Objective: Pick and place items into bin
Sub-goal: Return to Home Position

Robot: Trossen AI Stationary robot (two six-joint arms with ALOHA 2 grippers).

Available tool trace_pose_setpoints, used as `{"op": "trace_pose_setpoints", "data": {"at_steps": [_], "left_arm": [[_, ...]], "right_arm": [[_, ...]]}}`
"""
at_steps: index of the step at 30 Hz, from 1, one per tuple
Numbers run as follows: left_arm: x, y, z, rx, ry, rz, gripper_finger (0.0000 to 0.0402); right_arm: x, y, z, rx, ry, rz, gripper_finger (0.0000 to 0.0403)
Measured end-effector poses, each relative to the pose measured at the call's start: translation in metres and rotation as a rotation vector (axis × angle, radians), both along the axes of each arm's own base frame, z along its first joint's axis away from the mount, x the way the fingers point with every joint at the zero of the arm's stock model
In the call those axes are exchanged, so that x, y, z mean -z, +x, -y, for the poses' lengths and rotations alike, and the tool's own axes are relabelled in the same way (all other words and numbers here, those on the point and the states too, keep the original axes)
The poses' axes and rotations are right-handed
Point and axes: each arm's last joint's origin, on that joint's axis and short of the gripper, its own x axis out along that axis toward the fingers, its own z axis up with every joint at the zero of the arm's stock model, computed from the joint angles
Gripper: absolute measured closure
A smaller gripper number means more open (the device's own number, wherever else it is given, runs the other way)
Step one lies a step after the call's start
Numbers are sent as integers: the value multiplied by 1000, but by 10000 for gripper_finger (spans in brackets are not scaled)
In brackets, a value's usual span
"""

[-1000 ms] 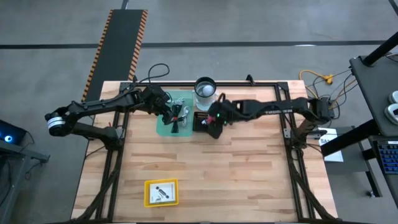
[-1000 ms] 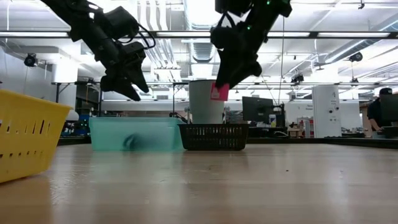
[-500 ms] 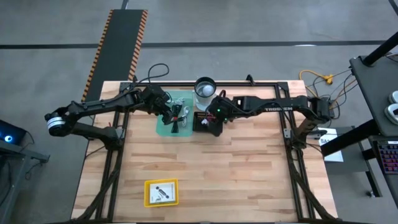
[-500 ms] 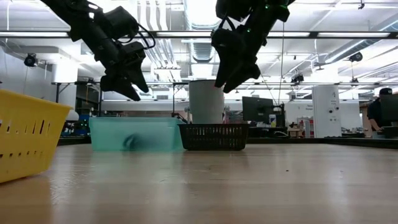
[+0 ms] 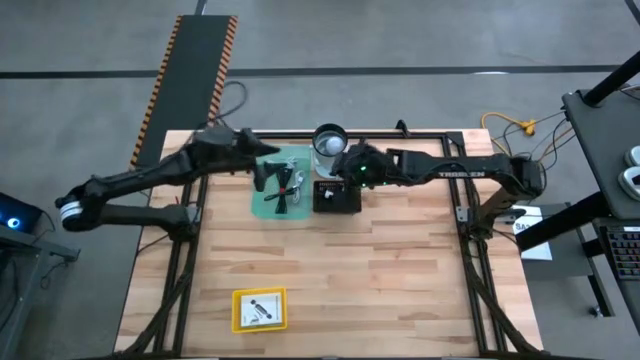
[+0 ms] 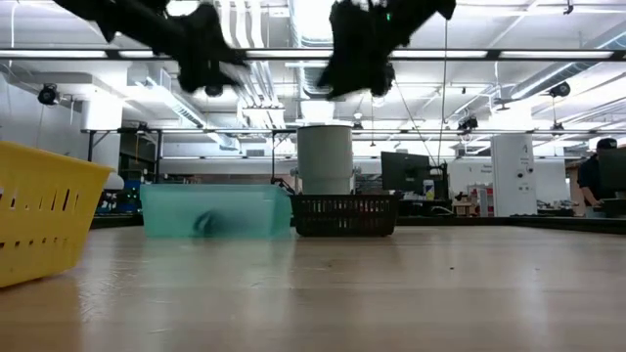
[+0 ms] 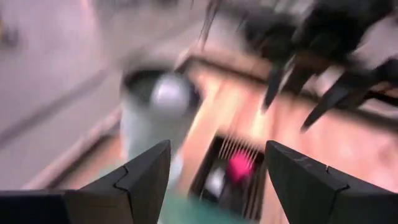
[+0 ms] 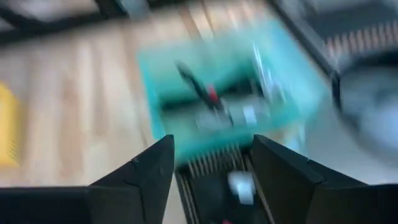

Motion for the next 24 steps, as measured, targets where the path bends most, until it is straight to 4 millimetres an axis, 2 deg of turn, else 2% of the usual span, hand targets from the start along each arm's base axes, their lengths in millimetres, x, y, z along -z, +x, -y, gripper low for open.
{"op": "trace_pose_setpoints", "data": {"at_steps": [3, 6, 9, 11, 16, 20, 24], "left_arm": [[-24, -15, 10, 45, 89, 150, 157], [-41, -30, 21, 87, 98, 271, 159], [-51, -43, 33, 137, 102, 339, 175], [-54, -48, 41, 175, 94, 367, 197], [-53, -52, 58, 277, 74, 417, 288], [-40, -48, 67, 329, -6, 442, 380], [-24, -49, 73, 350, -50, 452, 392]], "right_arm": [[-24, 3, -4, -97, -12, 209, 220], [-47, 5, -10, -216, 13, 426, 240], [-66, 1, -19, -351, 43, 608, 260], [-73, -4, -24, -392, 40, 652, 274], [-71, -13, -31, -421, 14, 624, 315], [-68, -21, -31, -420, 15, 622, 351], [-60, -26, -32, -409, 40, 601, 380]]}}
